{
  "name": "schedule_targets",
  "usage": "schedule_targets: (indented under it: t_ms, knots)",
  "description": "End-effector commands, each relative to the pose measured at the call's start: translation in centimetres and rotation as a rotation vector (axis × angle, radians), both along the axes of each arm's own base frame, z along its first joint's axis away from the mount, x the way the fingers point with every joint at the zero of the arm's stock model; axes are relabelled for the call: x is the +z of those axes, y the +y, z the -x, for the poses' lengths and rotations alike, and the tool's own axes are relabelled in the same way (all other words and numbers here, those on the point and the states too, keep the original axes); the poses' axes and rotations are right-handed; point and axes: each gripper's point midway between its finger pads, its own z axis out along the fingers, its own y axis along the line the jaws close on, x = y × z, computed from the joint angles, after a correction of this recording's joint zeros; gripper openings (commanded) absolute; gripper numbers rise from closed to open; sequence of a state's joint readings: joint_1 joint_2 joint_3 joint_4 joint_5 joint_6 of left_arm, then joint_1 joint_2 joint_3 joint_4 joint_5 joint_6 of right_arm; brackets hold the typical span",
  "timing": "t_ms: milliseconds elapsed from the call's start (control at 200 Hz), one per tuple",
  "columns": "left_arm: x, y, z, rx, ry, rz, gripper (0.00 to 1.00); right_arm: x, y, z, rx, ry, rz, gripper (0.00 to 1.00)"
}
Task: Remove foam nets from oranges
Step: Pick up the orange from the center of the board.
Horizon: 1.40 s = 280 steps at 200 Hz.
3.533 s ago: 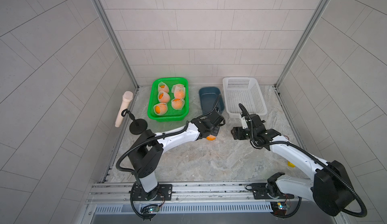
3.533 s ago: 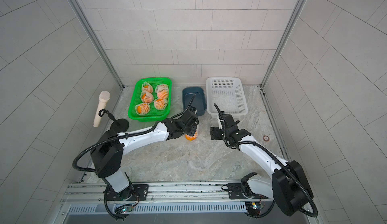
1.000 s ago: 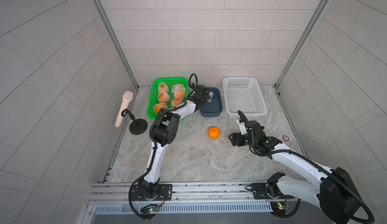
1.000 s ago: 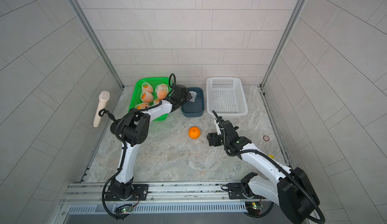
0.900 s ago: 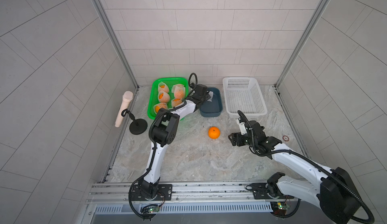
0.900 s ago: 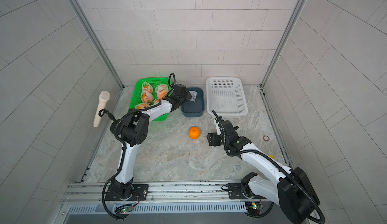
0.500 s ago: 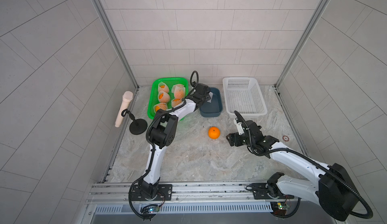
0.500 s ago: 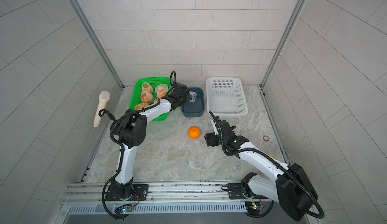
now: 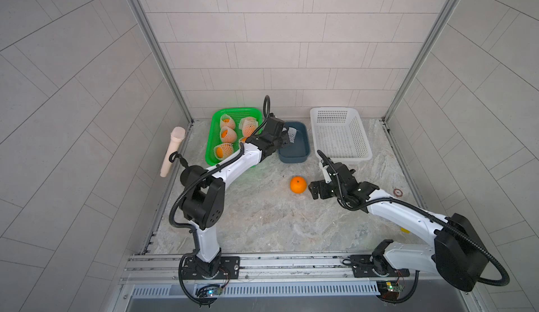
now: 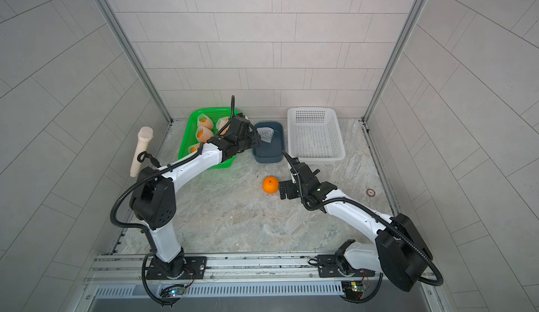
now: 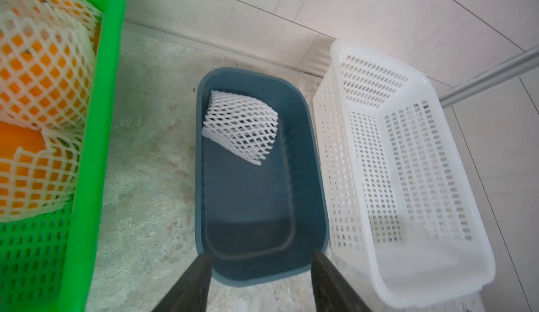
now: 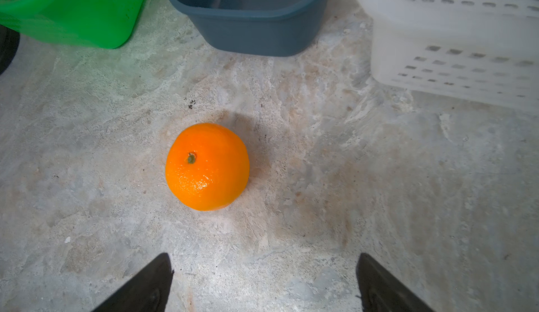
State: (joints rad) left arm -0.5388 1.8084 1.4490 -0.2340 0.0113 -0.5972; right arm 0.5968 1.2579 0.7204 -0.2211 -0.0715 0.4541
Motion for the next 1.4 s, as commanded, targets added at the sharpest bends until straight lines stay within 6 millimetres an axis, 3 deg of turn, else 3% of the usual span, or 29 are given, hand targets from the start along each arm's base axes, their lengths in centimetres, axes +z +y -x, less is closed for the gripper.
schedule_targets:
  t_ms: [0,145,420,720,956,1396]
  knots:
    - [-0.5,-0.4,2.9,-0.122,0.047,0.020,0.59,0.1,0.3,-0.3,-0.024,-0.001,0.042,1.00]
    - [-0.8,0.9,5.6,-0.152,0.060,-0.001,0.59,-0.4,1.6,-0.4,-0.010,0.004,0.064,1.00]
    - [-2.3,5.8,10.4,-0.088,0.088,-0.113,0.59,-1.0,4.5,-1.1,0.026,0.006,0.125,1.00]
    - [-4.4,9.6,14.2,0.010,0.111,-0.127,0.59,-2.2,6.5,-2.0,0.023,0.020,0.281,0.99]
    - [-3.6,11.5,15.2,0.067,0.057,-0.142,0.59,-3.4,7.0,-2.7,0.013,0.032,0.357,0.99]
    - [-3.8,11.3,15.2,0.059,0.059,-0.136,0.59,-5.2,7.6,-3.4,0.008,0.066,0.360,0.95]
